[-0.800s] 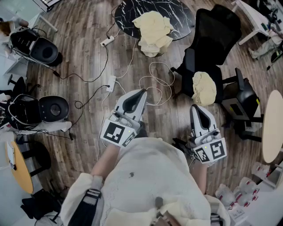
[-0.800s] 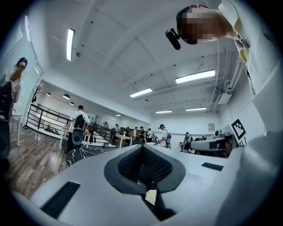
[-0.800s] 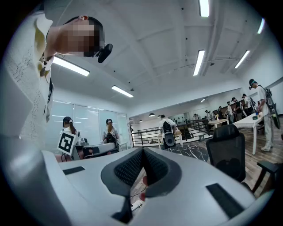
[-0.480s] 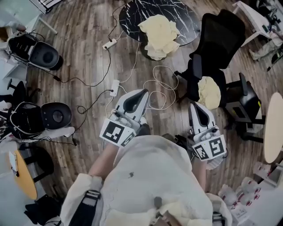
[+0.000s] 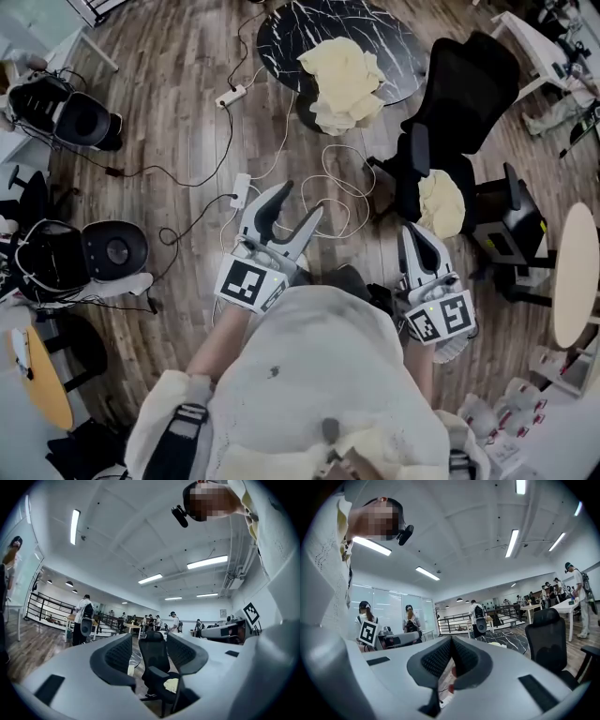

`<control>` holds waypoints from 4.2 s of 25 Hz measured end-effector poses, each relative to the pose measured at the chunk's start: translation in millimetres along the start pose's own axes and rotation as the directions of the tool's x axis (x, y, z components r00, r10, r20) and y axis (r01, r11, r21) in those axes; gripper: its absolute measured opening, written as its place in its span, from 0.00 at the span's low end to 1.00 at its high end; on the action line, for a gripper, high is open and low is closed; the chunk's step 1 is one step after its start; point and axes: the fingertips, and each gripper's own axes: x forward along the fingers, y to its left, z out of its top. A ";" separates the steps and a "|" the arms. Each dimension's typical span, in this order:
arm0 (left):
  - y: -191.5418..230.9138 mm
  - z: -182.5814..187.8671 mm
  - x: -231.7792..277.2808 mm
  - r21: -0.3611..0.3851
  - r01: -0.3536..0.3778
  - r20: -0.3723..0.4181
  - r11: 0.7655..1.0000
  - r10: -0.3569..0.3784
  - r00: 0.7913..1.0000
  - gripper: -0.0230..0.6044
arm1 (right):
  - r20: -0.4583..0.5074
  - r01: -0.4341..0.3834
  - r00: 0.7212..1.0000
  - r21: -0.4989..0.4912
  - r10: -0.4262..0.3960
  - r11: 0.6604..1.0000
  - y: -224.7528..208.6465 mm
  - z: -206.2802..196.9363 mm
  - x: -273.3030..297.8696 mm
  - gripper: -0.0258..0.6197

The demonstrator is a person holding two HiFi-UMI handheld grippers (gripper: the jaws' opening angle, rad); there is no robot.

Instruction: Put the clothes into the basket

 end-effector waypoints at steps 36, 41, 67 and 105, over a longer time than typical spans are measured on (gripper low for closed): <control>34.7 -5.3 172.1 -0.003 -0.079 -0.034 0.997 0.079 0.996 0.40 | -0.025 -0.207 0.978 -0.010 0.207 0.978 -136.7 32.3 114.3 0.05; 28.3 -18.8 197.3 -0.019 -0.088 -0.061 0.996 0.087 0.994 0.41 | -0.029 -0.234 0.972 -0.034 0.233 0.972 -164.4 40.5 116.5 0.05; 124.8 -69.0 352.7 -0.007 0.101 -0.209 0.995 -0.100 0.973 0.41 | 0.057 0.064 0.996 0.072 -0.068 0.995 -284.2 72.2 178.6 0.05; 318.7 -372.8 554.6 0.023 0.345 -0.758 0.938 -0.209 0.617 0.65 | -0.081 0.433 0.901 0.161 -0.425 0.887 -382.5 21.3 348.1 0.05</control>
